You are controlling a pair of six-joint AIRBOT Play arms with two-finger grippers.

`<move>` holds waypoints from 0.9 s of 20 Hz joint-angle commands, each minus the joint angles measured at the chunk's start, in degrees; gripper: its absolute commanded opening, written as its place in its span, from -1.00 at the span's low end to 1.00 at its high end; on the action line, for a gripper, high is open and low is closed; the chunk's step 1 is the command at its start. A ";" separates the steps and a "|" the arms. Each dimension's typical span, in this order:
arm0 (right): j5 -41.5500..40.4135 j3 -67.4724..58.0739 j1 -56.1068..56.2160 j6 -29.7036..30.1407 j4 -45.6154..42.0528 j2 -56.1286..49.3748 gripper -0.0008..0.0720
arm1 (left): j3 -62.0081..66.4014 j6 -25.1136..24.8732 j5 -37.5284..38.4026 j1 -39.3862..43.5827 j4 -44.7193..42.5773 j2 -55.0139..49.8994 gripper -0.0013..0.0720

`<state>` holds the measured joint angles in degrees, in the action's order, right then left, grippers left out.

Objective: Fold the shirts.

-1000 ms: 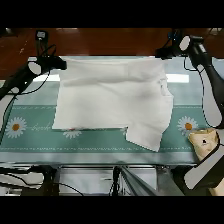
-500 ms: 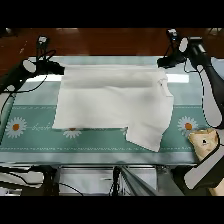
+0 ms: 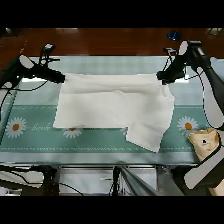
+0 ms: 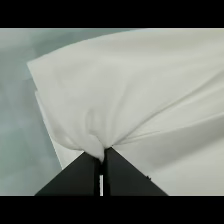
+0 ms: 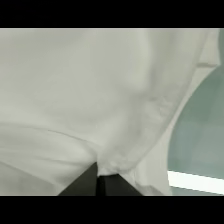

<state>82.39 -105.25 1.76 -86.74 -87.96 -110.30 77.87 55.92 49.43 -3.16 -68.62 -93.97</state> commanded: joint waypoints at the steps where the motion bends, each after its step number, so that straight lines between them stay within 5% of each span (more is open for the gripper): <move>1: 0.98 2.82 0.02 -0.72 1.09 0.04 -0.92 | 0.15 0.31 -0.33 -0.04 0.04 -2.43 -0.90; 3: -0.35 2.93 0.02 -0.72 0.94 0.07 -0.81 | 0.17 0.28 -1.53 -0.07 -0.02 -3.08 -0.82; 4: -0.55 2.93 0.02 -0.72 0.04 0.55 -0.37 | 0.87 0.44 -1.33 -0.31 -0.79 -2.82 -0.10; 5: -0.33 2.91 0.02 -0.72 -2.34 1.79 -0.26 | 2.71 2.69 0.11 -0.70 -3.56 -2.21 0.76; 6: 0.17 2.49 0.02 -0.61 -5.99 3.63 -0.19 | 5.92 8.02 2.58 -1.38 -9.86 -1.18 0.87; 9: 4.44 1.88 -0.63 1.84 -22.38 12.15 0.26 | 15.98 23.65 16.37 -5.16 -26.43 2.16 0.87; 11: 10.43 1.95 -5.68 1.44 -21.09 16.59 0.26 | 16.09 27.34 26.01 -10.12 -26.40 4.68 0.87; 15: 15.98 12.41 -18.67 3.96 -2.82 23.50 0.22 | 3.10 22.32 35.43 -19.47 -16.79 9.73 0.87; 18: 7.37 28.85 -26.03 8.74 10.64 32.02 0.21 | -14.62 9.57 30.64 -25.86 0.35 18.05 0.87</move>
<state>94.11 -88.03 -17.41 -82.15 -90.48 -85.10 75.79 74.70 79.35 -23.16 -82.24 -82.08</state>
